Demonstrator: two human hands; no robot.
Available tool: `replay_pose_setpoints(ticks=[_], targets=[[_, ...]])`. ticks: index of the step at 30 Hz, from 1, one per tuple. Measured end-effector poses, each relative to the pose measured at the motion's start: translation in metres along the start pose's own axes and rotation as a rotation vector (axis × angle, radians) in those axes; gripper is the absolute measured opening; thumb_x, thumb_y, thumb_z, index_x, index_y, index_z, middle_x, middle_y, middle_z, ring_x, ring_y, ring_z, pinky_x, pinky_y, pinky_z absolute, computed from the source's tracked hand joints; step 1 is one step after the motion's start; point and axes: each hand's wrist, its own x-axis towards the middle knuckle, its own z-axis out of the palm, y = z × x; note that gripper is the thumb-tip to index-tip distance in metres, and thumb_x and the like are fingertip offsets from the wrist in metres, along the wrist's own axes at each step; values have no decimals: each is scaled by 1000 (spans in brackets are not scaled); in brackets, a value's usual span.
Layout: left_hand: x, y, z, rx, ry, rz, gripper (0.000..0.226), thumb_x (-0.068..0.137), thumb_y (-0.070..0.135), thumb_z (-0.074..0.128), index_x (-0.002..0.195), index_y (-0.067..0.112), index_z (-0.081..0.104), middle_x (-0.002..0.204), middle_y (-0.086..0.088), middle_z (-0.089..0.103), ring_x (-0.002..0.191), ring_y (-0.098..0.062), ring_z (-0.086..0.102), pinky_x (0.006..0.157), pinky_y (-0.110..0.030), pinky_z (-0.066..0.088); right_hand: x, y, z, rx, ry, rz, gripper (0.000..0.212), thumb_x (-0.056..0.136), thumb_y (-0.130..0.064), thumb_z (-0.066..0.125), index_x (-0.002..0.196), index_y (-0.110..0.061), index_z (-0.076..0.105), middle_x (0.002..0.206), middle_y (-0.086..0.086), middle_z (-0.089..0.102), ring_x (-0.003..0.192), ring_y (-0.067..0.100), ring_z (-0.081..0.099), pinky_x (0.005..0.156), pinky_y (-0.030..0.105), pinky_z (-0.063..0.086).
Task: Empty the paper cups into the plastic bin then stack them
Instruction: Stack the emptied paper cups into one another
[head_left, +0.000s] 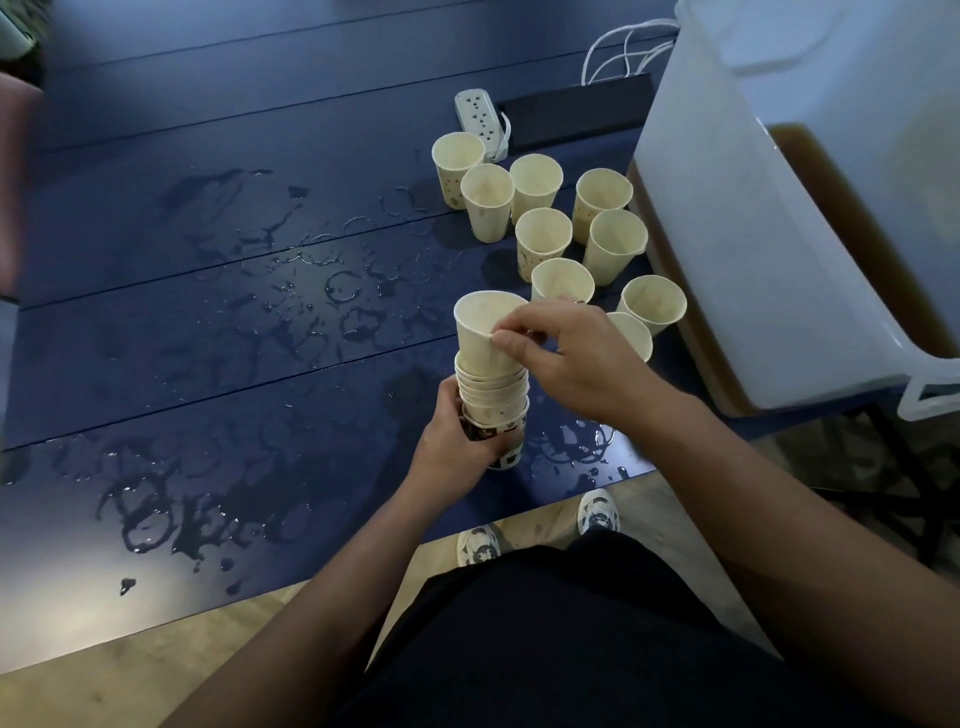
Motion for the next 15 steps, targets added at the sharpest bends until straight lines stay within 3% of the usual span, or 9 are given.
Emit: replay_pose_setpoints(ticks=[5,8,12,14,15], targets=[[7,8,-2,34,27,46,76,71,31,87,127,44,38,111,19,66,102,-5,65,95,-43,55,2,6,5,-10,-146,80,17,99,-29,59,103,-21,73,81,-13,62,77,6,55,71,26,39],[7,6,-1,8,27,27,79,63,41,85,127,43,38,112,17,66,104,-9,66,95,-48,55,1,7,4,27,-230,80,19,100,-34,59,100,-22,74,84,-14,64,80,7,58,72,25,44],[3,6,1,-26,68,24,84,63,45,85,133,38,38,118,16,66,109,-10,65,98,-48,54,-2,8,4,143,27,53,25,99,-37,59,118,-25,72,107,-15,64,90,11,61,76,23,48],[-3,7,1,-35,109,35,82,70,38,86,136,36,37,120,16,64,110,-10,64,99,-45,53,-2,7,4,147,92,12,34,99,-38,59,132,-28,63,115,-22,56,94,1,56,80,14,44],[-5,7,2,-40,124,40,82,73,35,87,138,35,37,120,17,64,110,-9,64,99,-43,53,-2,6,5,138,70,-8,41,99,-40,58,139,-30,57,124,-22,52,104,-4,52,89,14,43]])
